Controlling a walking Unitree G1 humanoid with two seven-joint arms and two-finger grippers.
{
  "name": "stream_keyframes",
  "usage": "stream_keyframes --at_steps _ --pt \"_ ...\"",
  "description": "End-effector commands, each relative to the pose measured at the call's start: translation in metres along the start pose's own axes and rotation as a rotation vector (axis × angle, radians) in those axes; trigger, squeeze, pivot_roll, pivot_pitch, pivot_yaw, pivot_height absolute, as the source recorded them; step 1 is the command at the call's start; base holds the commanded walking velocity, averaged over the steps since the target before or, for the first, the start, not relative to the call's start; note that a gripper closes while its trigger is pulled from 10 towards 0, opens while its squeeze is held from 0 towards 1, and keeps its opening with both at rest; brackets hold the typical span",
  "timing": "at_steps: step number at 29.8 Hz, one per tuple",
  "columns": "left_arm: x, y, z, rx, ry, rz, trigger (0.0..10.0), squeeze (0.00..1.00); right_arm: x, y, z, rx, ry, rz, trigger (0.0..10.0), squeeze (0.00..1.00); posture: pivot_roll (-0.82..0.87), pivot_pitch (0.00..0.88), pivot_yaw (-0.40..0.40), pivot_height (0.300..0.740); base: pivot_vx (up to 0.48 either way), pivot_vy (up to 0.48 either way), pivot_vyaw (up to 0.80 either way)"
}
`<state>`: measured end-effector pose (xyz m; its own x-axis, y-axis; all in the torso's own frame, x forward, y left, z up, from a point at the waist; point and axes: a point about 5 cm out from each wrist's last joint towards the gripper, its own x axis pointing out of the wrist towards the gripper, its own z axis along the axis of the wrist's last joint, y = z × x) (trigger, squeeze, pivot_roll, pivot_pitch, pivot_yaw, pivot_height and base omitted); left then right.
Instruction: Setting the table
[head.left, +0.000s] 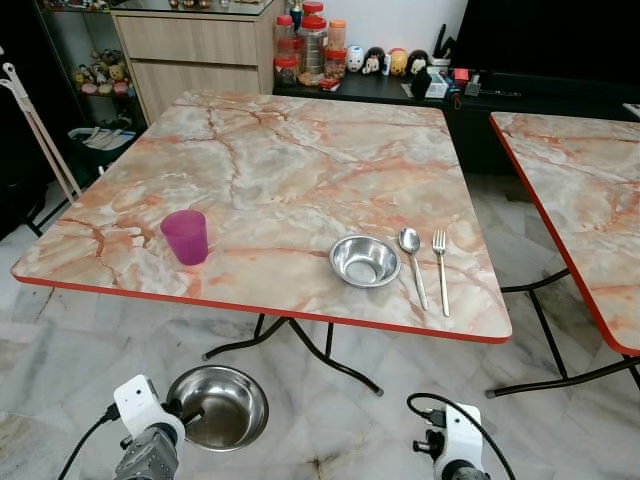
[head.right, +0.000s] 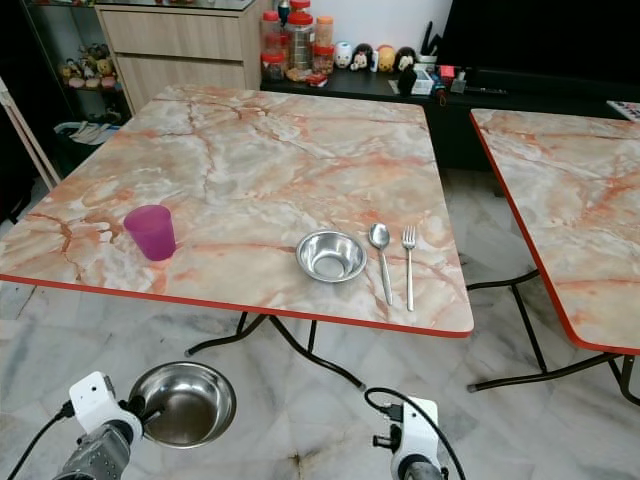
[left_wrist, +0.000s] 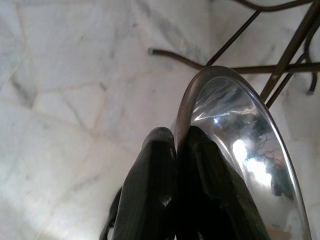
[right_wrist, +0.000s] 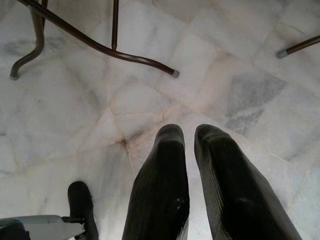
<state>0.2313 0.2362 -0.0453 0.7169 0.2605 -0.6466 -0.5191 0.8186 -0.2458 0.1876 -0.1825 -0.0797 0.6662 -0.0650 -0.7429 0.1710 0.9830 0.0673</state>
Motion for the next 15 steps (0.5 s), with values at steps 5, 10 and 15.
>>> stream_keyframes --at_steps 5,10,15 --pt "-0.003 -0.006 -0.018 0.030 0.057 0.008 10.0 0.00 0.000 -0.004 0.004 0.009 -0.021 -0.020 10.0 0.00 0.00 0.000 -0.001 0.740 0.000 0.000 0.00" --pt "-0.004 -0.008 -0.021 0.026 0.063 0.015 10.0 0.00 0.000 -0.010 0.004 0.008 -0.022 -0.042 10.0 0.00 -0.02 0.000 -0.002 0.740 0.000 0.000 0.00" --pt "-0.003 -0.007 -0.018 -0.067 0.044 0.048 10.0 0.00 -0.001 -0.016 0.004 0.025 -0.020 -0.064 10.0 0.00 -0.02 0.000 -0.003 0.740 0.000 0.000 0.00"
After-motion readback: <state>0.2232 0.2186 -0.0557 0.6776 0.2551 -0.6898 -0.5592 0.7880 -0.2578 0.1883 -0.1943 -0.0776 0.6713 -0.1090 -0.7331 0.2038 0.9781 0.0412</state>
